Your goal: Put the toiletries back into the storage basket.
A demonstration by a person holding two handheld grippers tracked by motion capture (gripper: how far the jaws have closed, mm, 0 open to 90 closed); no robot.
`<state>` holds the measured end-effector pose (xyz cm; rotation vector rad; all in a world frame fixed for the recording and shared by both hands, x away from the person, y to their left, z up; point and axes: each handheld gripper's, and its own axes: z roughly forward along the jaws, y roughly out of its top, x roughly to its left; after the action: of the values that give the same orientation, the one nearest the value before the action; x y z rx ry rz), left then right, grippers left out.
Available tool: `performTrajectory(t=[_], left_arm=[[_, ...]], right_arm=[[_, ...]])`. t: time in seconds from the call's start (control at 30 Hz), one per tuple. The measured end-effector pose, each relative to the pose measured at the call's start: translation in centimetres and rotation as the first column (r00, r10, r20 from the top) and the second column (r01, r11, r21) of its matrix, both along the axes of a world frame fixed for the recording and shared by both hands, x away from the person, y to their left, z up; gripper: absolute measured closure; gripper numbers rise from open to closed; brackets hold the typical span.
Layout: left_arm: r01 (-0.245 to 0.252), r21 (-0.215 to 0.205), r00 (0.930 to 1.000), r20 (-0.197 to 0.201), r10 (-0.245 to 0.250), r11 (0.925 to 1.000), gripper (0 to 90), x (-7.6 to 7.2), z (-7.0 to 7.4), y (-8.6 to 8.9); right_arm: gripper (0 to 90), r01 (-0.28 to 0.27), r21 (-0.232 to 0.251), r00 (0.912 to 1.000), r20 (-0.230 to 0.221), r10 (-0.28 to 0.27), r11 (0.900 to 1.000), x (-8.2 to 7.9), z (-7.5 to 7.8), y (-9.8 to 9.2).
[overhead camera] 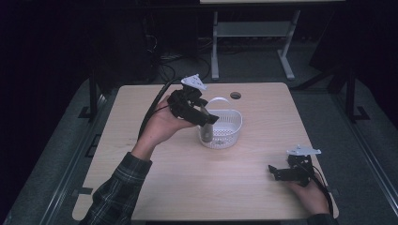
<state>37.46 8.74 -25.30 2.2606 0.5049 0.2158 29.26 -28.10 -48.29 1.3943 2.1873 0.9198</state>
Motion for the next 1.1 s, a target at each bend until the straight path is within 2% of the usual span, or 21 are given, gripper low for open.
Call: performTrajectory(t=[0.47,0.67,0.97,1.1], left_arm=[[-0.032,0.002,0.9994,0.014,0.032,0.9995,29.8,1.8,0.3,-0.1],[-0.055,-0.006,0.9984,0.015,0.055,0.9985,29.8,2.5,0.0,-0.1],[-0.079,0.014,0.9967,0.024,0.078,0.9968,29.8,3.5,-0.4,-0.5],[-0.094,0.01,0.9953,0.025,0.094,0.9955,29.8,3.9,-0.7,-0.7]], right_arm=[[2.3,0.0,0.0,1.0,0.0,0.0,1.0,0.0,0.0,0.0],[2.3,0.0,0.001,1.0,0.0,0.0,1.0,0.0,0.0,0.0],[2.3,0.0,0.0,1.0,0.0,0.0,1.0,0.0,0.0,0.0],[2.3,0.0,0.0,1.0,0.0,0.0,1.0,0.0,0.0,0.0]])
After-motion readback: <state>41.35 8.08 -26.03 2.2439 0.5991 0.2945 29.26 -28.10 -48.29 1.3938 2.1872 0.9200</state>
